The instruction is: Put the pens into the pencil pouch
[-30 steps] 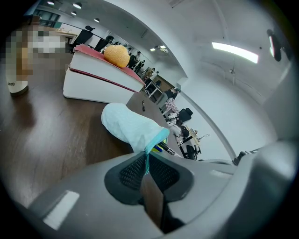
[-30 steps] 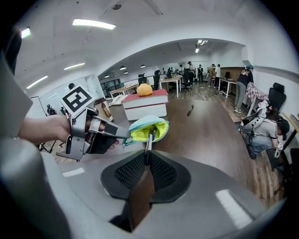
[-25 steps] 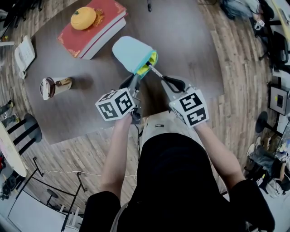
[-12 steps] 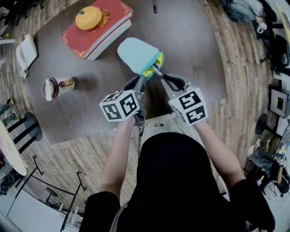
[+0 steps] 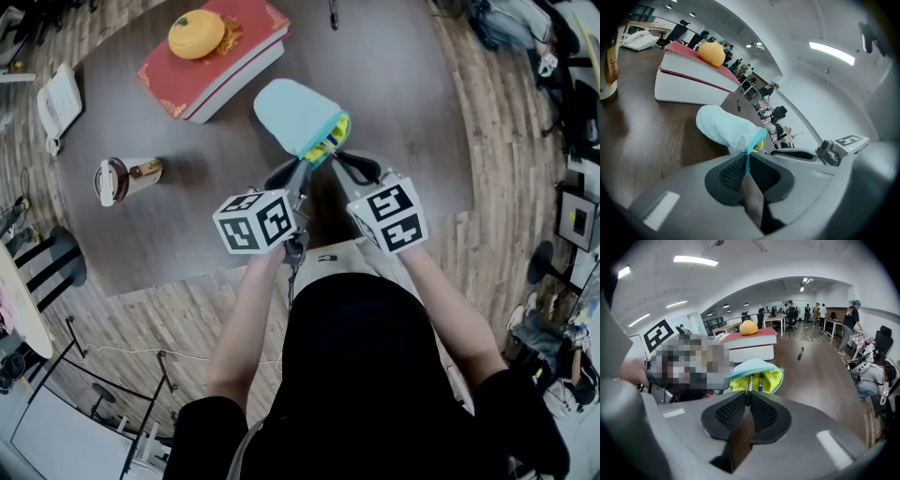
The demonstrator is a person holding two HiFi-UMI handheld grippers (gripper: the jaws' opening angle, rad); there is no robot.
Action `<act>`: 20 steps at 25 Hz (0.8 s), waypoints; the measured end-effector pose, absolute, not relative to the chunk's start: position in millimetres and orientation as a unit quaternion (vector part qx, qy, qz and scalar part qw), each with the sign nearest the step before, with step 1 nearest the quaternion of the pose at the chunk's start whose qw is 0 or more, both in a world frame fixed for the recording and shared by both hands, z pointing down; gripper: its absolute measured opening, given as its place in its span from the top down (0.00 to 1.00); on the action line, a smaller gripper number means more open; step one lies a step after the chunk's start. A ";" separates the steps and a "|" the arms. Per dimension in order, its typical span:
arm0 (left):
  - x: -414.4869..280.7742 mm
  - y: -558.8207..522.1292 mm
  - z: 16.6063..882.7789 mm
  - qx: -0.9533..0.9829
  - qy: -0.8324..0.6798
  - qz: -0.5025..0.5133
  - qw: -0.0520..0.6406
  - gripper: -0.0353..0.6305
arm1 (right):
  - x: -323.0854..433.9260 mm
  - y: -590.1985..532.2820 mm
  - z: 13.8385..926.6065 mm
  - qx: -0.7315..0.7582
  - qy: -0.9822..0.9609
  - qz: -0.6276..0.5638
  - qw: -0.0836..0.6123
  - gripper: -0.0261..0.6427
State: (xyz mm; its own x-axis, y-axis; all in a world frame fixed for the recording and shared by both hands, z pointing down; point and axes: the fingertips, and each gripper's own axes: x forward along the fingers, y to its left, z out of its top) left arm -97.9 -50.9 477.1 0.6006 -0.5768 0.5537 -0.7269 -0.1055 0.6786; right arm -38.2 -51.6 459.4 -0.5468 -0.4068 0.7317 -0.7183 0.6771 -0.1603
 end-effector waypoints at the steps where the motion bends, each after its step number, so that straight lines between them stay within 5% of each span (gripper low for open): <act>1: -98.0 -50.7 476.9 0.740 -0.439 0.075 0.504 0.91 | -39.9 -52.5 459.9 0.330 -0.850 0.227 0.343 0.90; 20: -96.5 -53.2 470.4 0.747 -0.427 0.072 0.505 0.91 | -55.5 -70.5 465.1 0.331 -0.850 0.227 0.341 0.89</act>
